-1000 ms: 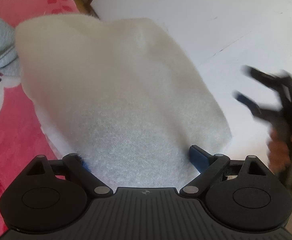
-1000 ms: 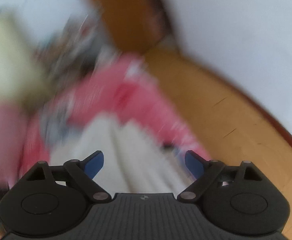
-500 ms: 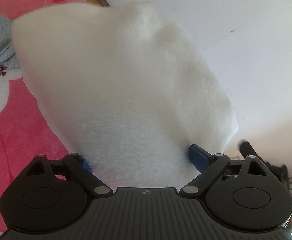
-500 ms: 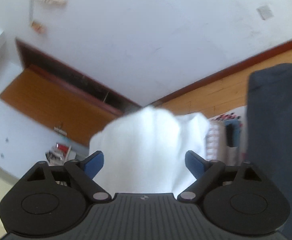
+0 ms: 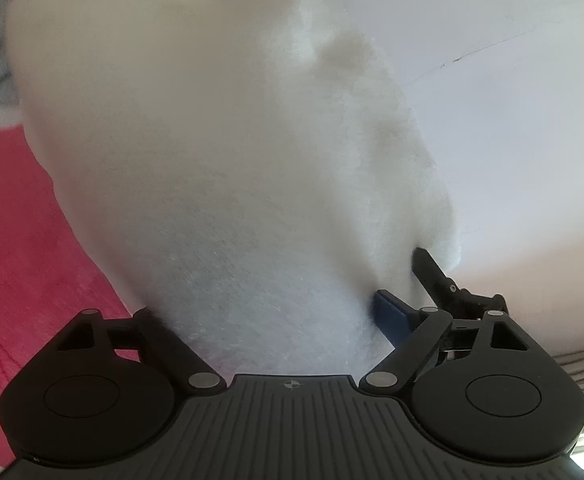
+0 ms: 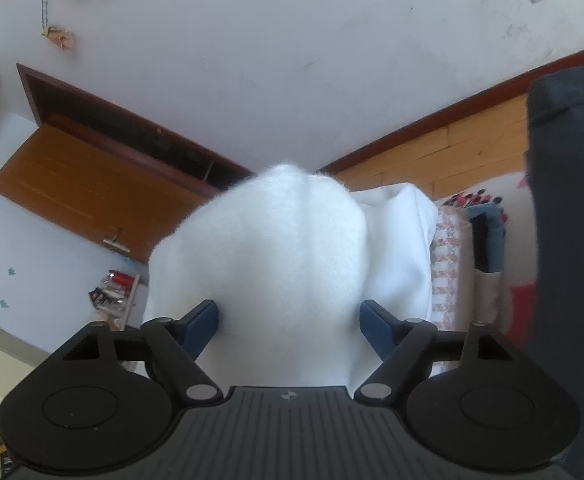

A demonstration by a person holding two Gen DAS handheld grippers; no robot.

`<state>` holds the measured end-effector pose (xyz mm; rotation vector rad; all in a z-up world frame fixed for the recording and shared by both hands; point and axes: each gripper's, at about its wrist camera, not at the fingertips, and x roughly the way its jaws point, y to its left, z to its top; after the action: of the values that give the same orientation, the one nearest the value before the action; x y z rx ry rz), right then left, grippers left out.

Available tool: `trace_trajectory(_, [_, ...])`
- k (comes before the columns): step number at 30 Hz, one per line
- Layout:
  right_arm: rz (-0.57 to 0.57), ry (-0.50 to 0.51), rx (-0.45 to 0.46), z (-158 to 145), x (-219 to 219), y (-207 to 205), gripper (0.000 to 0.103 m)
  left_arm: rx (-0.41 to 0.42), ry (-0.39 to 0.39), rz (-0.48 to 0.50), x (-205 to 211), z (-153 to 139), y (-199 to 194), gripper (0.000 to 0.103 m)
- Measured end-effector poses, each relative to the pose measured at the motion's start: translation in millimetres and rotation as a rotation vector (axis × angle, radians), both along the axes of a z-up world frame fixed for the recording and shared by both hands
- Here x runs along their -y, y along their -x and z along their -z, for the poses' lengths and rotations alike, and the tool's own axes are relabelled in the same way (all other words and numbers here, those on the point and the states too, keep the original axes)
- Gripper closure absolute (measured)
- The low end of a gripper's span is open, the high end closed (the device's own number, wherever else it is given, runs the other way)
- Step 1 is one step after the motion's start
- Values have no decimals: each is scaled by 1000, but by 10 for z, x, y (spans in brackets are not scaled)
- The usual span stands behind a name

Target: Fold clothes

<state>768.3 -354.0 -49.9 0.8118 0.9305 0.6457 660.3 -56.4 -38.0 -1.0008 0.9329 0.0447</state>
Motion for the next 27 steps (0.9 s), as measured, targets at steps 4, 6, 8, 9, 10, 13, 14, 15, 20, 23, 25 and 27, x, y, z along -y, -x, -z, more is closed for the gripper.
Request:
trace_trajectory(4, [-20, -69, -20, 150, -23, -137, 13, -10, 17, 31, -118, 21, -63, 17])
trace_trajectory(6, [-23, -118, -27, 209, -47, -169, 18, -14, 11, 39, -161, 19, -85, 17])
trace_trajectory(8, [-29, -143, -7, 218, -71, -168, 36, -17, 2, 45, -197, 6, -106, 17])
trace_trajectory(9, [-34, -134, 27, 178, -83, -140, 40, -17, -10, 49, -206, -15, -116, 18])
trace_trajectory(10, [-32, -130, 49, 156, -90, -113, 48, -16, -21, 53, -215, -36, -127, 18])
trace_trajectory(13, [-23, -148, 85, 111, -63, -64, 67, -3, -79, 64, -204, -151, -122, 19])
trace_trajectory(14, [-23, -152, 98, 83, -47, -52, 71, 4, -96, 67, -193, -191, -106, 20])
trace_trajectory(15, [-22, -157, 110, 56, -31, -40, 72, 9, -110, 69, -185, -233, -93, 20])
trace_trajectory(20, [-21, -179, 174, -83, 49, 21, 75, 37, -102, 77, -179, -411, -81, 21])
trace_trajectory(23, [-23, -168, 184, -88, 96, 33, 75, 13, -107, 91, -204, -326, -121, 21])
trace_trajectory(25, [-22, -157, 170, -24, 123, 32, 75, -6, -111, 95, -251, -244, -87, 21])
trace_trajectory(27, [-16, -159, 146, 88, 142, 38, 75, -16, -109, 99, -223, -161, -101, 18])
